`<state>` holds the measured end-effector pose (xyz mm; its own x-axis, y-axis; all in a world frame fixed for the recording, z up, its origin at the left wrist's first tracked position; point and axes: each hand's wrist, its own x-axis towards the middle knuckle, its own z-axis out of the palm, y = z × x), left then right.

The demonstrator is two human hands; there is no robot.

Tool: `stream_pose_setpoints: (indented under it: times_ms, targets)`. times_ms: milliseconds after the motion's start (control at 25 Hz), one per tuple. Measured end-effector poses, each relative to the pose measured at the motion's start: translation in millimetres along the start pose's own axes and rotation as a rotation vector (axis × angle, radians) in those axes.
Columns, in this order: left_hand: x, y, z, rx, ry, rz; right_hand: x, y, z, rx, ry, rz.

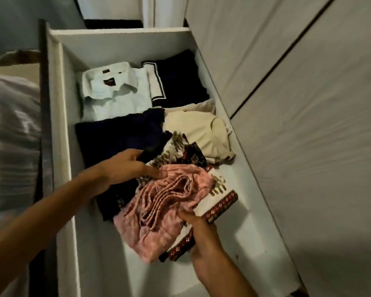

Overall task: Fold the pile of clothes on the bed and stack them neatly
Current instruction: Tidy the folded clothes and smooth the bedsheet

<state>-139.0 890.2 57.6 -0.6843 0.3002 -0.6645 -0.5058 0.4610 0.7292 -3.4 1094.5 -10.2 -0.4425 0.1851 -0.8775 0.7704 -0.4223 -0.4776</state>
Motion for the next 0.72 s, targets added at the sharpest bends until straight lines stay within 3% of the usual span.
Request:
stream_pose_setpoints:
  times_ms: [80, 280, 480, 720]
  targets:
    - [43, 10, 30, 0.235, -0.103, 0.032, 20, 20, -20, 0.131, 0.013, 0.114]
    - [141, 42, 119, 0.552, -0.198, 0.150, 69, 16, -85, 0.297, 0.201, 0.093]
    - [207, 16, 179, 0.690, -0.113, 0.106, 113, 0, -149, 0.250, 0.231, 0.163]
    - [203, -29, 166, 0.597, 0.089, 0.229, 124, 19, -160, 0.186, 0.236, 0.172]
